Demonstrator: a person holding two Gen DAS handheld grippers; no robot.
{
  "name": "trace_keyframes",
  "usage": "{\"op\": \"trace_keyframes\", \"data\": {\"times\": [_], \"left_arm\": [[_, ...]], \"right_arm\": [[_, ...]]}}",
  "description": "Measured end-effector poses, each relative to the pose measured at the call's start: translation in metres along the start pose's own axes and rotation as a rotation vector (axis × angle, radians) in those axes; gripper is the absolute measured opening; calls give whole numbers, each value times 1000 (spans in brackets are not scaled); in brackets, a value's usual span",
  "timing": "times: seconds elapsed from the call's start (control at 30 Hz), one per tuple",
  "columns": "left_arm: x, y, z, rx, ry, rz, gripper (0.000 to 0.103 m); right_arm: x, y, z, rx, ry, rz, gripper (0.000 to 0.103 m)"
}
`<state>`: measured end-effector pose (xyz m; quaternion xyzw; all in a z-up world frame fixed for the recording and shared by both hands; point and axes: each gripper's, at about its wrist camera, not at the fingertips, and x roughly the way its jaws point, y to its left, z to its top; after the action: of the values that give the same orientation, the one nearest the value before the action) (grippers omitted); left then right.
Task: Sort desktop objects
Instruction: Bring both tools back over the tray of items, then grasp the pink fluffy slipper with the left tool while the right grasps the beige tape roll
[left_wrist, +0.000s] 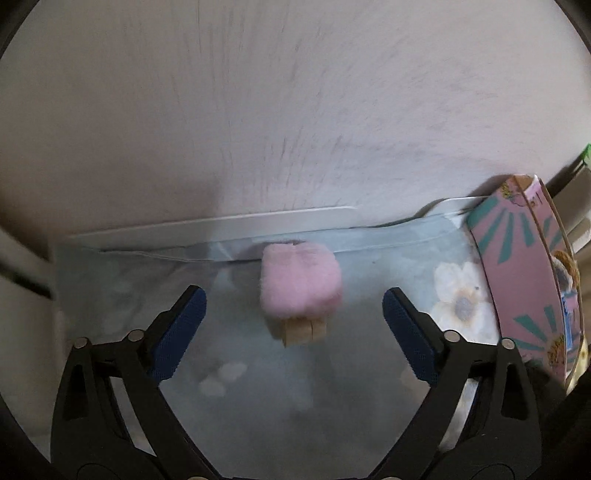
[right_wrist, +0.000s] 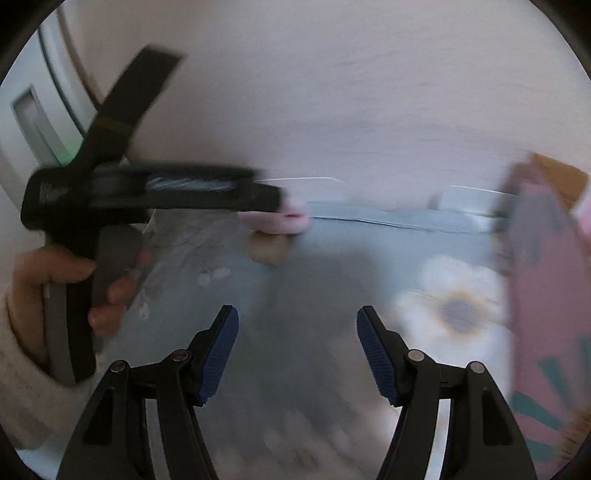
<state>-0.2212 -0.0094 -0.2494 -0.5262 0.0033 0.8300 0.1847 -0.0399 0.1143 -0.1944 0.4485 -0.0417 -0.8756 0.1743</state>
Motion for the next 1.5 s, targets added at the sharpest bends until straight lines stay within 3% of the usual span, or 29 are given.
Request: {"op": "trace_keyframes", "data": {"times": [0.07, 0.13, 0.3, 0.4, 0.47, 0.5, 0.53, 0.6, 0.73, 0.97, 1.07, 1.2, 1.23, 1.47, 1.5], "left_arm": [[8, 2, 1, -3, 6, -21, 91], [18, 1, 3, 13, 8, -31, 76], [32, 10, 4, 19, 25, -62, 58], [32, 17, 4, 11, 14, -95, 44], [31, 18, 5, 13, 6, -100, 43], [31, 18, 6, 11, -2, -102, 42], [30, 19, 7, 9, -8, -103, 41], [29, 25, 9, -6, -11, -109, 41], [23, 38, 10, -32, -32, -118, 40], [3, 60, 12, -79, -91, -110, 40], [-5, 71, 11, -113, -106, -114, 40], [-14, 86, 8, -158, -121, -117, 40], [-16, 90, 7, -168, -126, -118, 40], [-26, 100, 2, -178, -137, -108, 40], [-26, 98, 1, -172, -138, -100, 40]], "right_arm": [[20, 5, 5, 0, 2, -10, 63], [36, 7, 10, 8, 3, -16, 62], [63, 11, 21, 5, -1, -34, 60], [72, 16, 26, -1, -4, -31, 48], [77, 22, 29, -17, -10, -20, 40], [79, 26, 29, -30, -7, -18, 29], [80, 29, 29, -36, -9, -25, 24], [82, 31, 28, -35, -6, -33, 22], [86, 30, 23, -24, -3, -27, 8], [86, 29, 18, -8, -23, -5, 9], [86, 36, 16, -30, -24, -16, 22], [87, 45, 16, -44, -42, -54, 48], [87, 46, 17, -39, -47, -61, 50], [103, 55, 29, -6, -55, -108, 49], [104, 54, 29, 0, -50, -111, 31]]}}
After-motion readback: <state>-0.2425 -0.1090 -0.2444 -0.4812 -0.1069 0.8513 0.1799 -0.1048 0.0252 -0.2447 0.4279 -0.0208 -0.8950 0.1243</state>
